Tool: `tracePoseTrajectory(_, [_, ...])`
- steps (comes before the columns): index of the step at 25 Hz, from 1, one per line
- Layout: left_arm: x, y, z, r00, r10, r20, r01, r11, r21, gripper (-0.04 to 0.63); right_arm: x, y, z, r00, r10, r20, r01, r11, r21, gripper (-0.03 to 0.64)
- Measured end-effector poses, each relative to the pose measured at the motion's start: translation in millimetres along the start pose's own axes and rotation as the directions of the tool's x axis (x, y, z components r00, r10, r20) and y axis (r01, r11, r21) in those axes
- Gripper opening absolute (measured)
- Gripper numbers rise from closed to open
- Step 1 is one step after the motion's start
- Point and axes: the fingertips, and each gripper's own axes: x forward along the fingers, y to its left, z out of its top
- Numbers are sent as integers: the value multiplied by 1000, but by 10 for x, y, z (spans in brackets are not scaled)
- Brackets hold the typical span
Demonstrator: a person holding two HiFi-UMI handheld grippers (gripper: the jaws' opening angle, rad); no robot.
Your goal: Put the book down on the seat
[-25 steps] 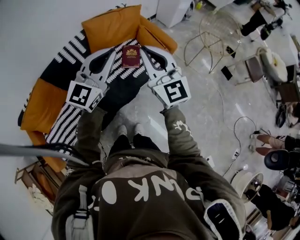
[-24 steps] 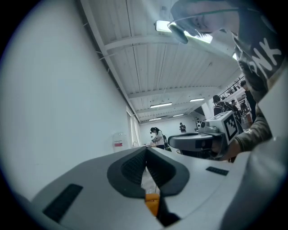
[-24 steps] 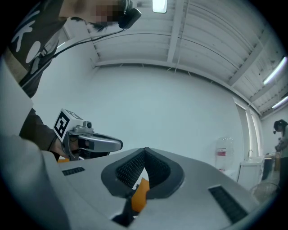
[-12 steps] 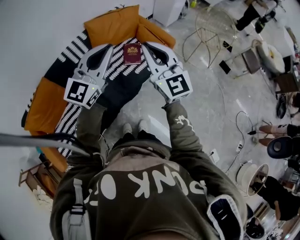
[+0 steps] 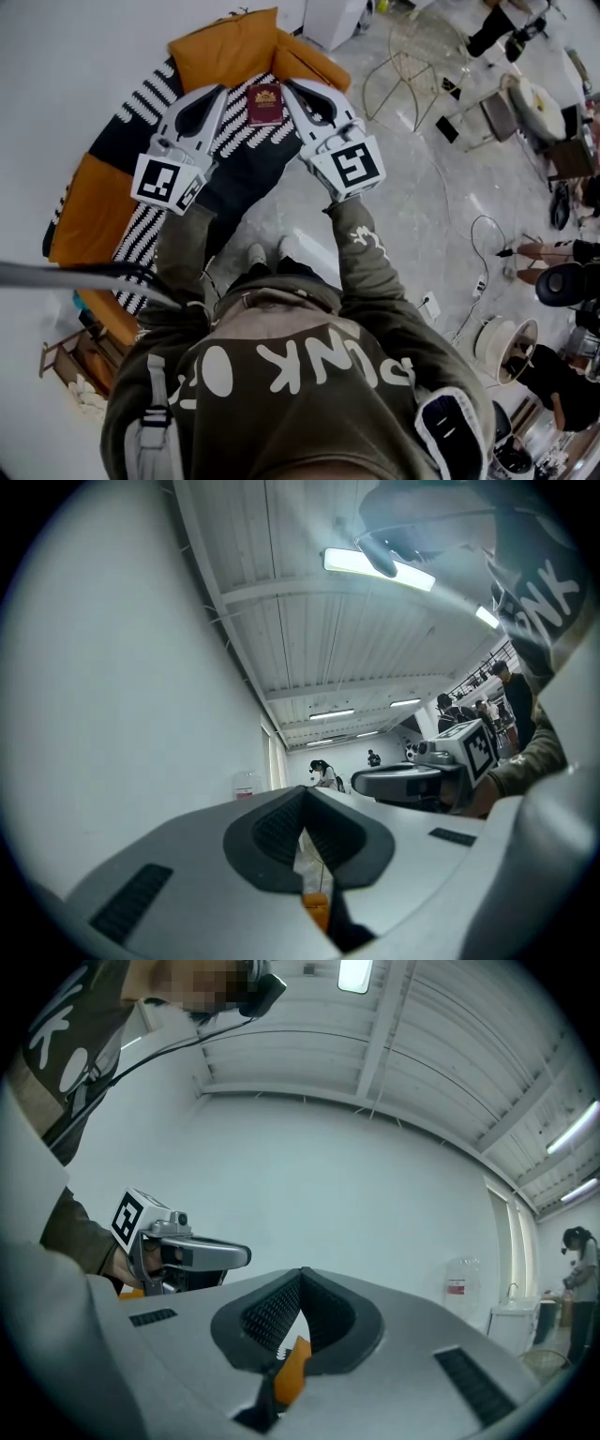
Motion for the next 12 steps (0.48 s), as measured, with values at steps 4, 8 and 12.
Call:
tracePoseTrajectory(4, [-9, 57, -8, 1000, 6, 1, -6, 1000, -6, 3, 37, 2, -3, 1000, -1, -4, 1, 1000, -3, 8])
tracePoseTrajectory(8, [-37, 63, 3, 1000, 3, 5, -3, 1000, -7, 3, 35, 17, 1, 1000, -3, -6, 3, 1000, -3, 8])
tracePoseTrajectory(12, [-53, 53, 20, 1000, 8, 10, -8, 1000, -2, 3, 10, 37, 5, 1000, -4, -3, 4, 1000, -7, 8])
